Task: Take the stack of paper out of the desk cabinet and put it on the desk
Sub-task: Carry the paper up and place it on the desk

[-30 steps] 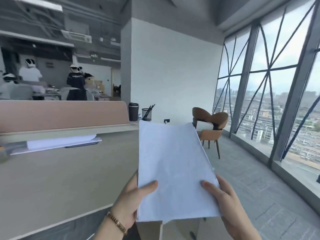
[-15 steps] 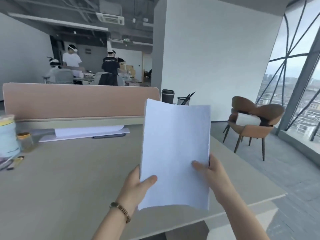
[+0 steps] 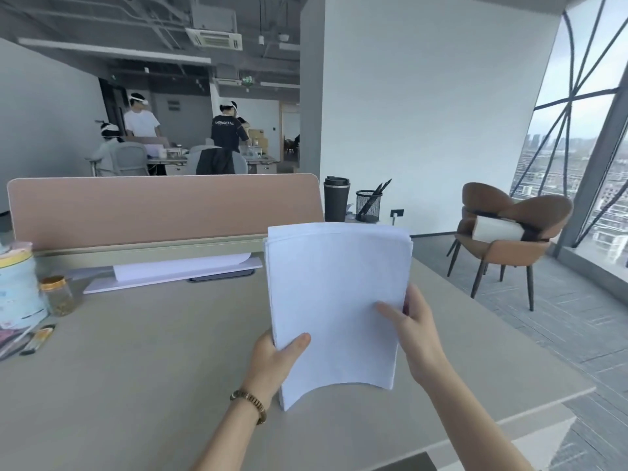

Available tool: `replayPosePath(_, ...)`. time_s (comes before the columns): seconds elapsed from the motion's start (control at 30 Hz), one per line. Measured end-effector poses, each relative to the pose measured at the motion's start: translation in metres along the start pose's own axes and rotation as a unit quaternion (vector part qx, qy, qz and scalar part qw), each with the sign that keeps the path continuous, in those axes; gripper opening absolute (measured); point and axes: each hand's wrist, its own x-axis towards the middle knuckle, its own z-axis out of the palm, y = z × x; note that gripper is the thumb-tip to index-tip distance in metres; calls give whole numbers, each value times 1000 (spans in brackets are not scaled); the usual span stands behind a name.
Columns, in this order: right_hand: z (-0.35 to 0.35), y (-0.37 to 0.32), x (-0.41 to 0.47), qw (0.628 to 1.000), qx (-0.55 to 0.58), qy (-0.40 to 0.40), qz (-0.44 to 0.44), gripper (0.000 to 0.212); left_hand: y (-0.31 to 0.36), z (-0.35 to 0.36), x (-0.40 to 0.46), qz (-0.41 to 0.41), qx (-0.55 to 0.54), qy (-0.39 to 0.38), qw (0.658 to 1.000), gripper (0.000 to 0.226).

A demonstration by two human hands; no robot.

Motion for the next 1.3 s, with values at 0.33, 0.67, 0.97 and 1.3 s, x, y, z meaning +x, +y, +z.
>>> replayPosePath(0.33,8,-12,9,997,62,-12,-55,27,11,4,13,40,-83,9,996,26)
replayPosePath(0.67,10,7,3,996,80,2,-30,22,0,15,9,26,-71,45,996,15)
replayPosePath(0.97,9,55,14,999,42,-14,11,34,-16,23,14,32,-50,71,996,15)
replayPosePath(1.3,12,91,35,994,-59,41,80,30,-34,32,27,-26,52,58,997,10)
